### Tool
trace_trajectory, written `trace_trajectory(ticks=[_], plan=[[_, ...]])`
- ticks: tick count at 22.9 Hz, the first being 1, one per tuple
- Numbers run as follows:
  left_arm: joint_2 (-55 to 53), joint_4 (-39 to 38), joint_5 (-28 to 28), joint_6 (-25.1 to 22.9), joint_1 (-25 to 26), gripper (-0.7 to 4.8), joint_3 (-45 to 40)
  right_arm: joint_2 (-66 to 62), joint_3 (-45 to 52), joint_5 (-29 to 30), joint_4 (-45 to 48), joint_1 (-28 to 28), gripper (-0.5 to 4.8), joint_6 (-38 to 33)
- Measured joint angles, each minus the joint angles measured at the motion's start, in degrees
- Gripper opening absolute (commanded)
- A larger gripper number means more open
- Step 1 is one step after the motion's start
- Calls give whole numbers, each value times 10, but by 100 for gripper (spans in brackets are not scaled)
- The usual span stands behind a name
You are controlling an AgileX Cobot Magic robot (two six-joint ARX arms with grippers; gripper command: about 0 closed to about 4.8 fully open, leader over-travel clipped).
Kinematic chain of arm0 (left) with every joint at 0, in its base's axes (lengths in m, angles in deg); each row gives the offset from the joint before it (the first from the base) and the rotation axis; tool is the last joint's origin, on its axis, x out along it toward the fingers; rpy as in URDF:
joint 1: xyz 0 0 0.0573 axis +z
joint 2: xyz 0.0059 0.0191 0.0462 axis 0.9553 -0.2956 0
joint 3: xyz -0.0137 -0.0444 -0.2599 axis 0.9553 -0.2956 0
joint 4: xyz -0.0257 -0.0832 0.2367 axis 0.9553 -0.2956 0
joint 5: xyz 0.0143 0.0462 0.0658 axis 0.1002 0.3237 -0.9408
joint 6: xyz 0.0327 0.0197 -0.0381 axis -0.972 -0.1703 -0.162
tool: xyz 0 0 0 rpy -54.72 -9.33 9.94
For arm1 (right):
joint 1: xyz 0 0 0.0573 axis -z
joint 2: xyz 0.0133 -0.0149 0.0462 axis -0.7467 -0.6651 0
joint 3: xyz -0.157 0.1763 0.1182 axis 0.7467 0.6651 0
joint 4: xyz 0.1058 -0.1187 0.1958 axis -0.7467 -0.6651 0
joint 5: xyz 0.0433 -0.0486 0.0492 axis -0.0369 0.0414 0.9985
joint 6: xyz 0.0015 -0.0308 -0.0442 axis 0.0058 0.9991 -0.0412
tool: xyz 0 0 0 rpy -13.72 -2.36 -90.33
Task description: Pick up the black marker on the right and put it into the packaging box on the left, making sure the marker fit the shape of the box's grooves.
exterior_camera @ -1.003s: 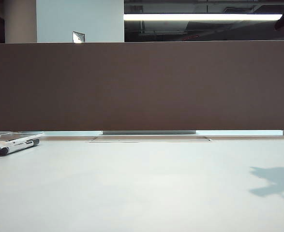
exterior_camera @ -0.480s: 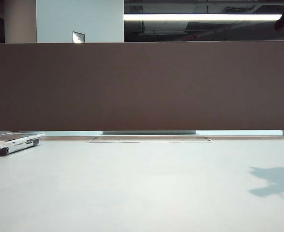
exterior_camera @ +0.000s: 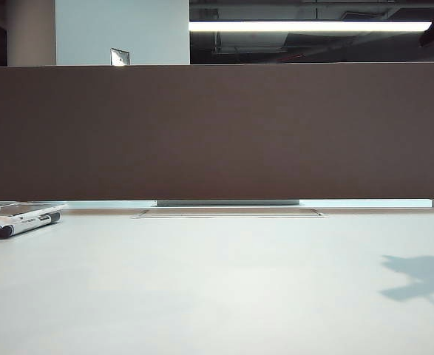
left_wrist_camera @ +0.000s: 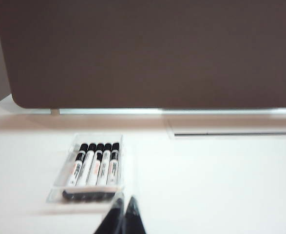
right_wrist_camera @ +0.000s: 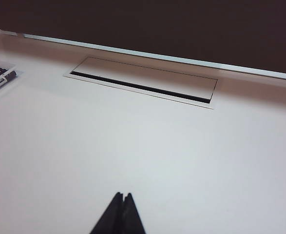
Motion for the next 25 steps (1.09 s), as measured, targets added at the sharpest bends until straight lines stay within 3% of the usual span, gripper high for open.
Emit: trace_trajectory(ticks=[9, 25], plan=[[0, -34, 0, -37, 0, -6, 0, -1, 0, 0, 0, 0, -5, 0], [0, -33, 0, -38, 0, -5, 0, -1, 0, 0, 0, 0, -5, 0]])
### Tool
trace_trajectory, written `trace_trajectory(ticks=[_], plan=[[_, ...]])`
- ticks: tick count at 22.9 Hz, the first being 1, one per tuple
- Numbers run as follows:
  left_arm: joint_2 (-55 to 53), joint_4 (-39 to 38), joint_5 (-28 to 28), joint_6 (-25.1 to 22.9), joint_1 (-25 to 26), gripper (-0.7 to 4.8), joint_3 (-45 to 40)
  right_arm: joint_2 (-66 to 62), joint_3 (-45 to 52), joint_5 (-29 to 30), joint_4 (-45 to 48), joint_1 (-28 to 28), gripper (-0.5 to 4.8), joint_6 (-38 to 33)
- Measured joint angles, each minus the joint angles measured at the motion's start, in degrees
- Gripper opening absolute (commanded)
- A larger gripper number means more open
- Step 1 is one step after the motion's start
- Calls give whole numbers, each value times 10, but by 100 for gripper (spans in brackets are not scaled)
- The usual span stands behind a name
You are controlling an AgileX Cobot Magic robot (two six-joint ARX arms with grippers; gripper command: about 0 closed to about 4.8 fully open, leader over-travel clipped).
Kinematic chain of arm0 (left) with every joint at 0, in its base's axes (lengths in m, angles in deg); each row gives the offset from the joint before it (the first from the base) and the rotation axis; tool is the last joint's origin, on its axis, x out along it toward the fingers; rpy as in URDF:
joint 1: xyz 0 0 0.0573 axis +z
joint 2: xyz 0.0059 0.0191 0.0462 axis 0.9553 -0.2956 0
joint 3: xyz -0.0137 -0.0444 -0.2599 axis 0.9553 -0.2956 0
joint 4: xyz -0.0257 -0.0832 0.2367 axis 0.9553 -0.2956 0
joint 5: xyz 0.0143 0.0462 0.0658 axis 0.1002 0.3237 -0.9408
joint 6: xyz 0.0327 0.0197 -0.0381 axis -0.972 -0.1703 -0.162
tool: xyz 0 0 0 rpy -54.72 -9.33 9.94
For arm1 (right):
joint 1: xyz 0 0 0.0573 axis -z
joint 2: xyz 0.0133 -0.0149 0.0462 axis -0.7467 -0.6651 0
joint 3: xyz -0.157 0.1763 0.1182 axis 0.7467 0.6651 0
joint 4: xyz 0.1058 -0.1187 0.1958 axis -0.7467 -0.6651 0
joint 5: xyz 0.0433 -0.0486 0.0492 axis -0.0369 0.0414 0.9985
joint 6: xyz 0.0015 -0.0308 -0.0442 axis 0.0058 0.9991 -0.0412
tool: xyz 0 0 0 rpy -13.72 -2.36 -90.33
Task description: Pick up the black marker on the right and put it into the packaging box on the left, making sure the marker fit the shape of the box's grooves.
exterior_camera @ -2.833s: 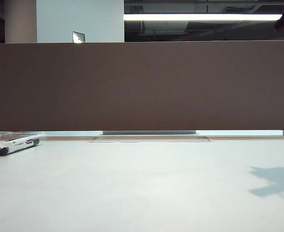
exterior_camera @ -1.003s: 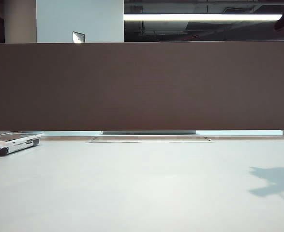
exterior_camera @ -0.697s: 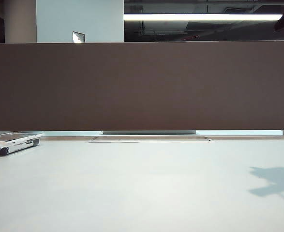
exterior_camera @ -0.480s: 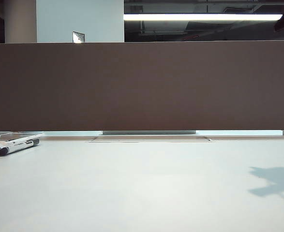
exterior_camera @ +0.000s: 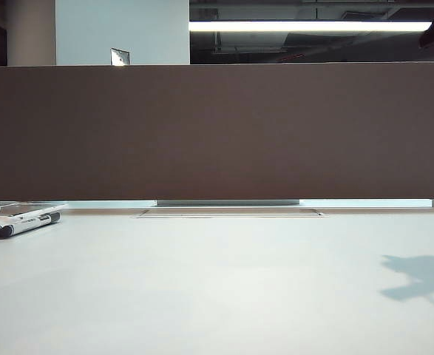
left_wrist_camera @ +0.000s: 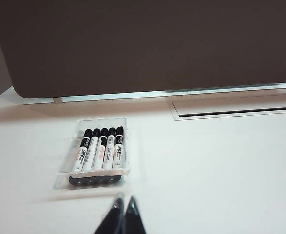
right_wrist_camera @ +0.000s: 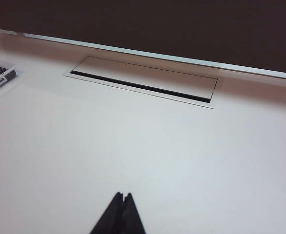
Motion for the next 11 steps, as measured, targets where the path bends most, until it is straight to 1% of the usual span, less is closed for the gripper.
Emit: trace_trajectory(ticks=[2, 4, 6, 7, 8, 11], plan=[[0, 0, 0, 0, 0, -6, 0, 0, 0, -2, 0, 0, -5, 0], [0, 0, 0, 0, 0, -5, 0, 3, 1, -40, 0, 1, -5, 0], [0, 0, 0, 0, 0, -5, 0, 54, 39, -147, 10, 13, -5, 0], [0, 0, 0, 0, 0, -5, 0, 96, 80, -199, 24, 19, -5, 0], [0, 0, 0, 0, 0, -6, 0, 131, 119, -211, 36, 23, -5, 0], [0, 0, 0, 0, 0, -5, 0, 189, 184, -212, 70, 37, -5, 1]])
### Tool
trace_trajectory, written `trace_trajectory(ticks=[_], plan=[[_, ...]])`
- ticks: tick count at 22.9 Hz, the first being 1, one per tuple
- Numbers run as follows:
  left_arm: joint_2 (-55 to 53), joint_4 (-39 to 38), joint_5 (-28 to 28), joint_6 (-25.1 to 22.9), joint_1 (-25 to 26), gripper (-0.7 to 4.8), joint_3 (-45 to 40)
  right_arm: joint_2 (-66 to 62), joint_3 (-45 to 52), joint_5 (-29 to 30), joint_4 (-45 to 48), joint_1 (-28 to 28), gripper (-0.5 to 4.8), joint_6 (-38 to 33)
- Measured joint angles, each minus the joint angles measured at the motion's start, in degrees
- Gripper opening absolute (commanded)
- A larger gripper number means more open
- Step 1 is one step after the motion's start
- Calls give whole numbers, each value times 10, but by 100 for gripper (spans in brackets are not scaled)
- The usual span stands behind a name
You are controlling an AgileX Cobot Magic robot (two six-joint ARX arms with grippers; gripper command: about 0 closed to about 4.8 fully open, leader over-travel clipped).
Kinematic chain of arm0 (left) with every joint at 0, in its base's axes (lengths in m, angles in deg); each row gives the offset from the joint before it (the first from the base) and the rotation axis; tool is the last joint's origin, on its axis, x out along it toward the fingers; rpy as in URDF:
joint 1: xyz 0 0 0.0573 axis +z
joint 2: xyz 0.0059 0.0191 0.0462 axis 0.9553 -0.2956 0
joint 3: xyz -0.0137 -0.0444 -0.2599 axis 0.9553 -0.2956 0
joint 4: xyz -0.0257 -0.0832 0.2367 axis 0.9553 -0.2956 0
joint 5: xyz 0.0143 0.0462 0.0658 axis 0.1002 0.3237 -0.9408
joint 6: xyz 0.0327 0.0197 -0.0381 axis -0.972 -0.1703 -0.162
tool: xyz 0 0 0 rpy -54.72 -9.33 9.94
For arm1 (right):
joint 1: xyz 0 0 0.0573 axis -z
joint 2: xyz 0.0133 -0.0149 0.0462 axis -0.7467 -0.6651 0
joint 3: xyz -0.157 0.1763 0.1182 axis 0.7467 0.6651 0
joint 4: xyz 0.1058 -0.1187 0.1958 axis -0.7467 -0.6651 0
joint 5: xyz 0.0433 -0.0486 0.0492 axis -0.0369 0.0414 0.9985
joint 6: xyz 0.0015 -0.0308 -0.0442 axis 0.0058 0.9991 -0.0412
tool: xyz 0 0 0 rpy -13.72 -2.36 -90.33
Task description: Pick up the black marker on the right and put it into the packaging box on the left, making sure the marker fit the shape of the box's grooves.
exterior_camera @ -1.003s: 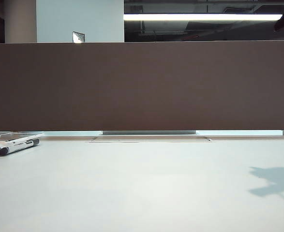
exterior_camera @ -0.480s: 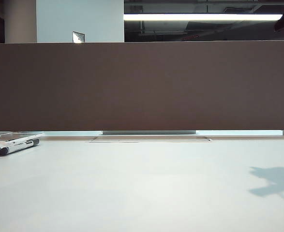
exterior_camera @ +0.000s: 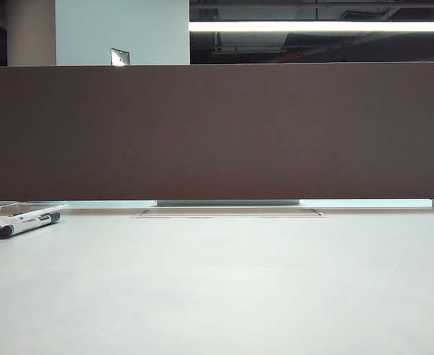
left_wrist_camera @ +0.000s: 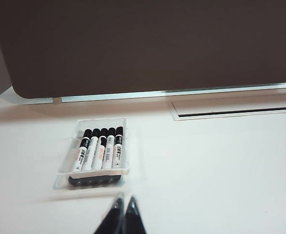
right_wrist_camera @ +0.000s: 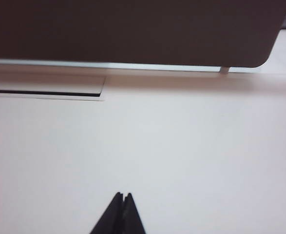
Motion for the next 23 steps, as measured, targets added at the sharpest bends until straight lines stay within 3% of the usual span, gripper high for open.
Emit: trace_trajectory(ticks=[10, 14, 18, 23], plan=[[0, 0, 0, 0, 0, -6, 0, 197, 126, 2, 41, 45, -5, 0], [0, 1, 0, 0, 0, -5, 0, 201, 149, 5, 51, 61, -5, 0], [0, 1, 0, 0, 0, -5, 0, 203, 158, 61, 57, 96, -5, 0], [0, 1, 0, 0, 0, -5, 0, 203, 158, 73, 68, 111, -5, 0]])
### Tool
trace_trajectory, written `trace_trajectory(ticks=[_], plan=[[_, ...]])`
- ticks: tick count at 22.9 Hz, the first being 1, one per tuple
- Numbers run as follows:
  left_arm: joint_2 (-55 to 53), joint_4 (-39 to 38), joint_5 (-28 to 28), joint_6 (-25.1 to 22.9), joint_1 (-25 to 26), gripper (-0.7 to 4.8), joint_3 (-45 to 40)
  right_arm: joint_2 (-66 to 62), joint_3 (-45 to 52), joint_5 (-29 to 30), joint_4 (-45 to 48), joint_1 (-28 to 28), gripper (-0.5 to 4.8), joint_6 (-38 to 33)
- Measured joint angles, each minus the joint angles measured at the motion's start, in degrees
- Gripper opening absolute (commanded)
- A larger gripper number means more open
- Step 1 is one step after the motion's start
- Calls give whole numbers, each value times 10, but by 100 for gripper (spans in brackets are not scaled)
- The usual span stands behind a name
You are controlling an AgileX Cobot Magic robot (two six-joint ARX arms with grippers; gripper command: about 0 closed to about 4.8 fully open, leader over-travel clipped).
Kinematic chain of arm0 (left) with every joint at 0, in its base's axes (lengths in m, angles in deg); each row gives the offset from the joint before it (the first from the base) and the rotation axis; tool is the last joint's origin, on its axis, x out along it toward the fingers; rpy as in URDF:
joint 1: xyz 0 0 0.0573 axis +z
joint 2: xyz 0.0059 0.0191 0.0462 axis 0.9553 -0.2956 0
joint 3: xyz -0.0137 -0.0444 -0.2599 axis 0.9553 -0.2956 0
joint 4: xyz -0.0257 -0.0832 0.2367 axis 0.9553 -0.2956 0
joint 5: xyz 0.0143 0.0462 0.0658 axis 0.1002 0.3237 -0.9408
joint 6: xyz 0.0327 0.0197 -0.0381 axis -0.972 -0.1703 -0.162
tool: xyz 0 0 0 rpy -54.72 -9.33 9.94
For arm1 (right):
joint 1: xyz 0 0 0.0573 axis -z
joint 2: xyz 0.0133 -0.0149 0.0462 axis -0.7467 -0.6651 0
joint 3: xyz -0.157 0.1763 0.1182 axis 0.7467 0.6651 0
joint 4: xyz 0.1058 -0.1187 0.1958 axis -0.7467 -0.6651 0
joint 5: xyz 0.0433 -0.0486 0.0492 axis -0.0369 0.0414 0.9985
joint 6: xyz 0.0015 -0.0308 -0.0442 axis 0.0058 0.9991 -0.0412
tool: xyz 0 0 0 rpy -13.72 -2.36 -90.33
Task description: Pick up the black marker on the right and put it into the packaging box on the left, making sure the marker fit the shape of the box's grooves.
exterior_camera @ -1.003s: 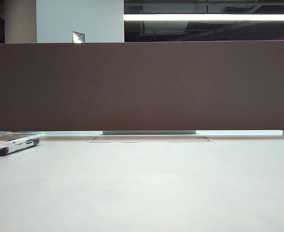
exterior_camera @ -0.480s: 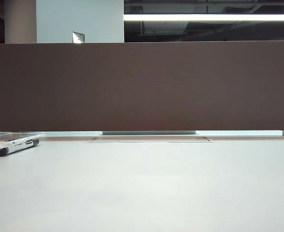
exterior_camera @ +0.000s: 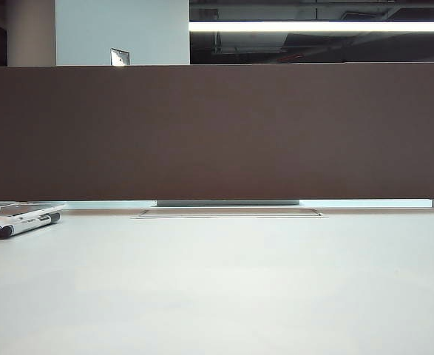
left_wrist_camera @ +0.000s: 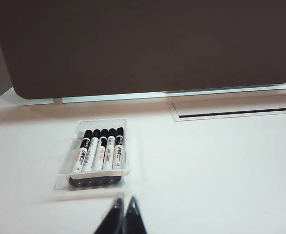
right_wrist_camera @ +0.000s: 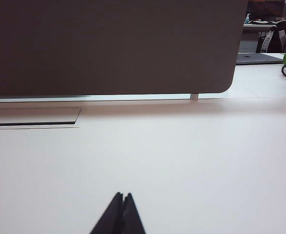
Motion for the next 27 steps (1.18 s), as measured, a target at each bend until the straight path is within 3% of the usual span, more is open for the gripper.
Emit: trace_trajectory(ticks=[7, 27], plan=[[0, 0, 0, 0, 0, -5, 0, 0, 0, -28, 1, 0, -5, 0], [0, 0, 0, 0, 0, -5, 0, 0, 0, -24, 9, -2, -5, 0]])
